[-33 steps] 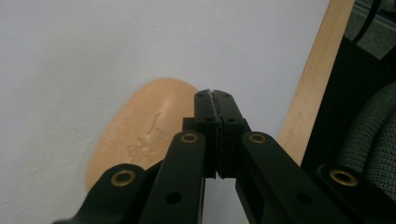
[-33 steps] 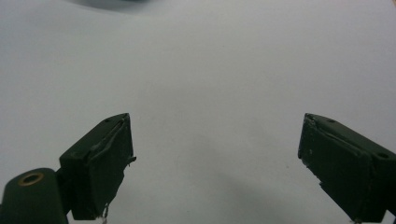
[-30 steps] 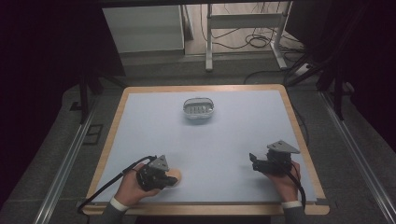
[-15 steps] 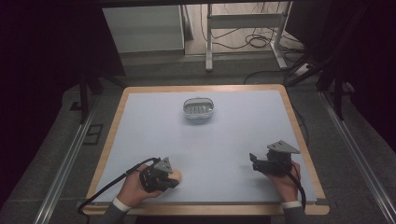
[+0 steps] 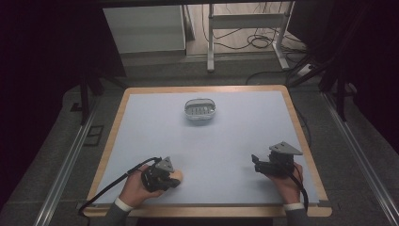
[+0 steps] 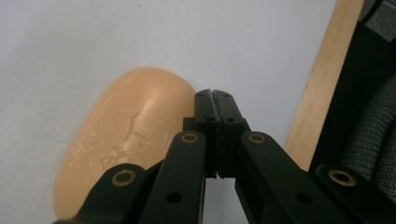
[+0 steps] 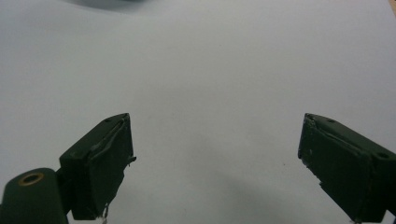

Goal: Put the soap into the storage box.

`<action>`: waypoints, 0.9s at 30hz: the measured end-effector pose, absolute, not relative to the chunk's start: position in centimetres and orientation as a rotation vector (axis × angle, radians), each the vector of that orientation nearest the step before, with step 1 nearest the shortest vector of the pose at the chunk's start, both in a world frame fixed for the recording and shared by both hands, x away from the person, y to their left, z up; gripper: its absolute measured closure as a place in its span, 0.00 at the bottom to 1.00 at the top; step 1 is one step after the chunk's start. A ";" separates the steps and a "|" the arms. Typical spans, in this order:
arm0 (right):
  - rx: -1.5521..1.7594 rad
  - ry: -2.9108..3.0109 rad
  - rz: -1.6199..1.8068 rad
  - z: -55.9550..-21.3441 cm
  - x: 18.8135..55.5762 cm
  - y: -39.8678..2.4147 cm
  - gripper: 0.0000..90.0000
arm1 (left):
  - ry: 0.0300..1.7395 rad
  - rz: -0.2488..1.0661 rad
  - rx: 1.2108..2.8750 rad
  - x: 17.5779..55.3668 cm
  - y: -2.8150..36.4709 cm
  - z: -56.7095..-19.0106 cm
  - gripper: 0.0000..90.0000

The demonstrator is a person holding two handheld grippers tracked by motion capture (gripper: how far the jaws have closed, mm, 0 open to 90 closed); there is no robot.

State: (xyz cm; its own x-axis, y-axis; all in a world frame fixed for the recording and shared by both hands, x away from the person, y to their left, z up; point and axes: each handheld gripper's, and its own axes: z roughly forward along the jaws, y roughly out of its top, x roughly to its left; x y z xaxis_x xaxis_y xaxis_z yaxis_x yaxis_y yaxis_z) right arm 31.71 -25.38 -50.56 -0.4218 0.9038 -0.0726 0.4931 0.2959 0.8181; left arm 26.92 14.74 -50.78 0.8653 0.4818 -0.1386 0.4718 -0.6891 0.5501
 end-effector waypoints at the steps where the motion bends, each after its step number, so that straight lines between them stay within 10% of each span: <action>1: 1.241 2.033 1.002 -50.6 31.7 -25.4 0.11 | 0.702 0.019 2.431 27.1 14.7 -50.9 0.99; 27: 1.242 2.033 0.993 -50.7 31.7 -25.4 0.11 | 0.832 0.062 2.360 29.8 15.2 -51.2 0.98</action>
